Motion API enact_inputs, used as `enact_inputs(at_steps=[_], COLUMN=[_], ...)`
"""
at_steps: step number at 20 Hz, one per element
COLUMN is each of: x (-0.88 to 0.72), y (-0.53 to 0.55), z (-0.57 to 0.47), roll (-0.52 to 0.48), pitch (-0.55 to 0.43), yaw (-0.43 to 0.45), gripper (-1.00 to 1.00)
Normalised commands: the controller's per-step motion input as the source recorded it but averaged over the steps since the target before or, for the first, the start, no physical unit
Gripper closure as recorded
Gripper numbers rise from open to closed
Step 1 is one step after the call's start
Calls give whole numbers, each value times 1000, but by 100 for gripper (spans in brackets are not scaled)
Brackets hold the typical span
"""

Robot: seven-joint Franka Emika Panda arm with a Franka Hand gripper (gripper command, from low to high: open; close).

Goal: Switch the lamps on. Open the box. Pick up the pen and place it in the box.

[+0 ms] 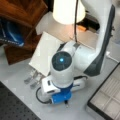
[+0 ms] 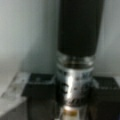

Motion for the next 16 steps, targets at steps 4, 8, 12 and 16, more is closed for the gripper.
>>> enact_inputs(at_steps=[4, 8, 12, 16], x=[-236, -343, -381, -334], y=[87, 162, 207, 116], z=[128, 267, 253, 213], roll=[-233, -246, -236, -226], pitch=[-76, -16, 13, -17], yaw=[48, -1, -56, -89], gripper=[100, 100, 100, 100])
